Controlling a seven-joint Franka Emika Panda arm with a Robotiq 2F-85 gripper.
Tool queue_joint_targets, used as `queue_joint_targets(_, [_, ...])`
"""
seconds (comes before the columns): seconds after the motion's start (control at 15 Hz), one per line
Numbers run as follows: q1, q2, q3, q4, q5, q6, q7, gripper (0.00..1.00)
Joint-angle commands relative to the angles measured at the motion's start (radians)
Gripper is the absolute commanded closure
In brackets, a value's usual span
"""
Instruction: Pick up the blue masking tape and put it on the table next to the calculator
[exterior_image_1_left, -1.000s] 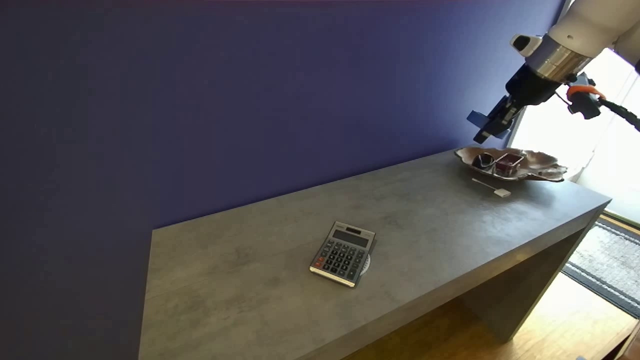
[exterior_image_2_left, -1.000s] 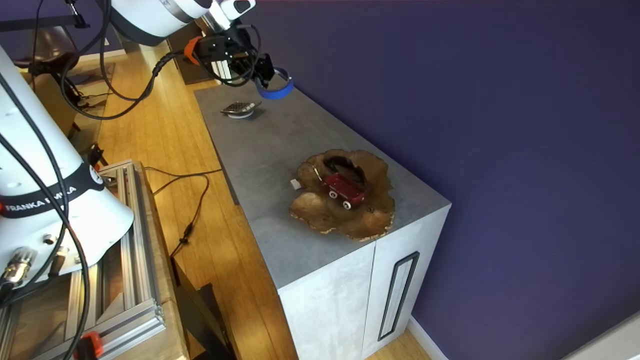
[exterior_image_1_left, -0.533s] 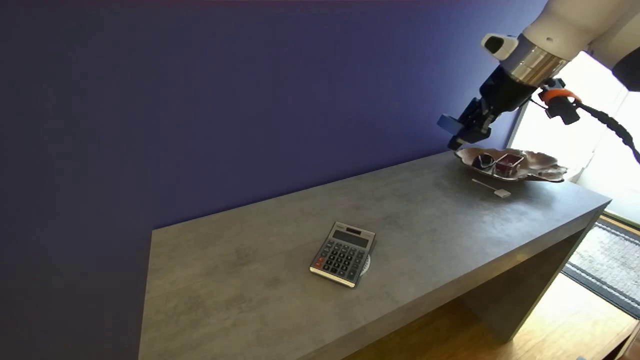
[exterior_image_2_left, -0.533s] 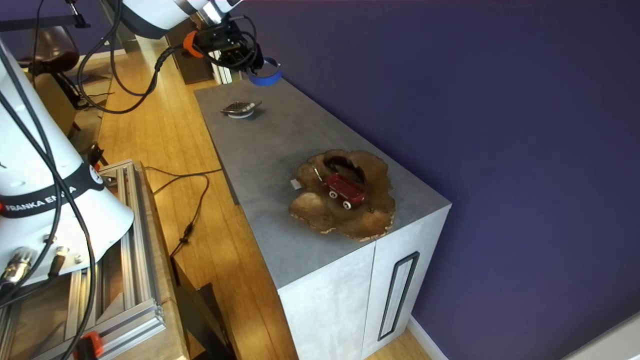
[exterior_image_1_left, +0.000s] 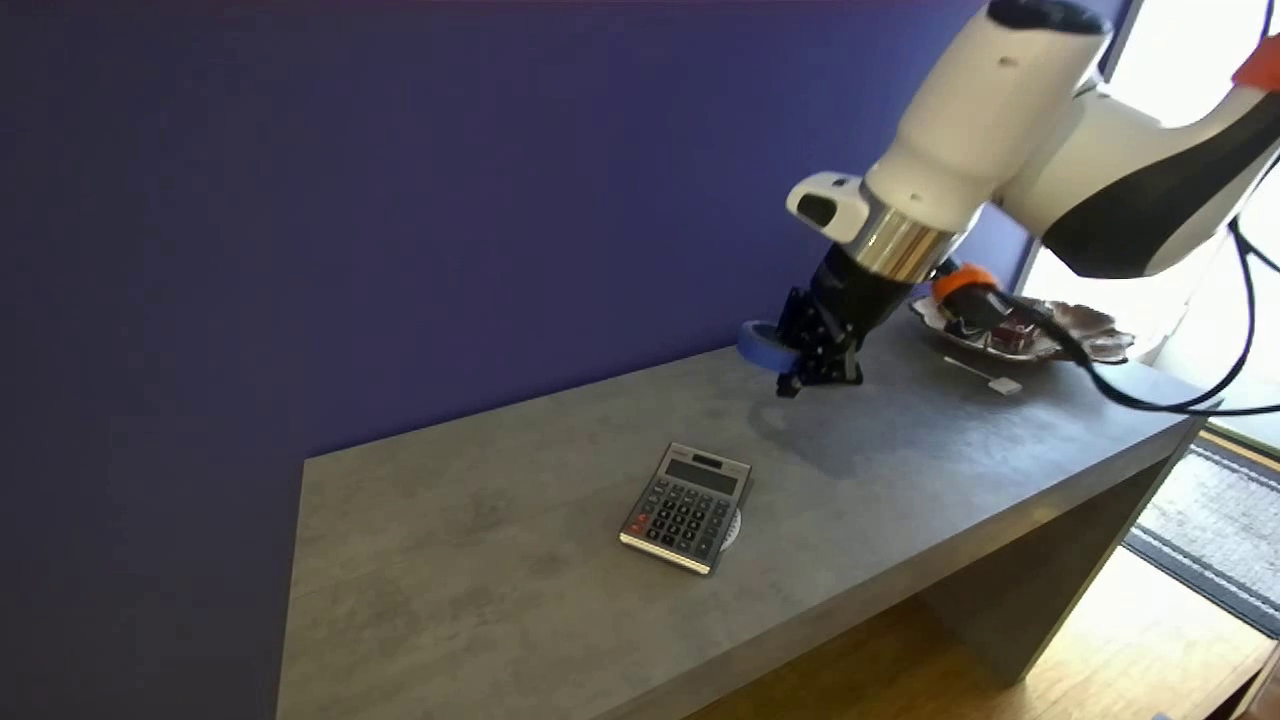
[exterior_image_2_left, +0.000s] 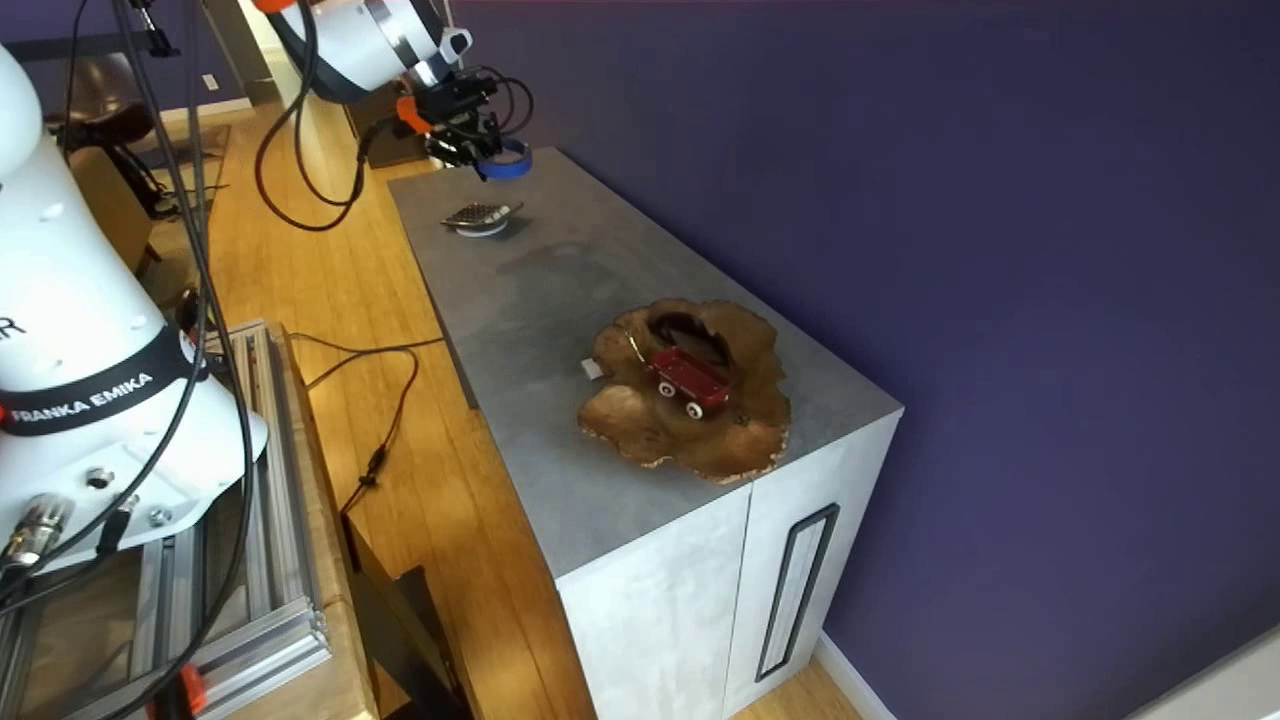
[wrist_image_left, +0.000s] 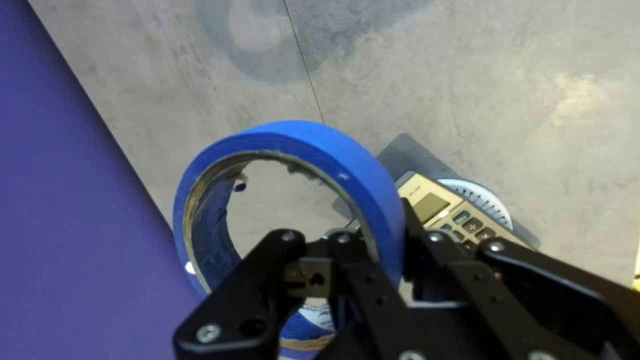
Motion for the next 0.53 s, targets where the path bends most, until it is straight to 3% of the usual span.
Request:
queue_joint_targets(0.0, [-0.096, 0.236, 0.089, 0.180, 0.056, -0.043, -0.273, 0.99])
queue_joint_targets(0.13, [-0.163, 0.317, 0.150, 0.242, 0.066, -0.121, -0.419, 0.99])
queue_joint_targets(0.27, [-0.156, 0.353, 0.134, 0.297, 0.101, -0.194, -0.544, 0.99])
queue_joint_targets(0.33, [-0.158, 0.356, 0.129, 0.316, 0.103, -0.213, -0.570, 0.69])
queue_joint_targets(0.47, [-0.159, 0.327, 0.115, 0.330, 0.093, -0.212, -0.597, 0.61])
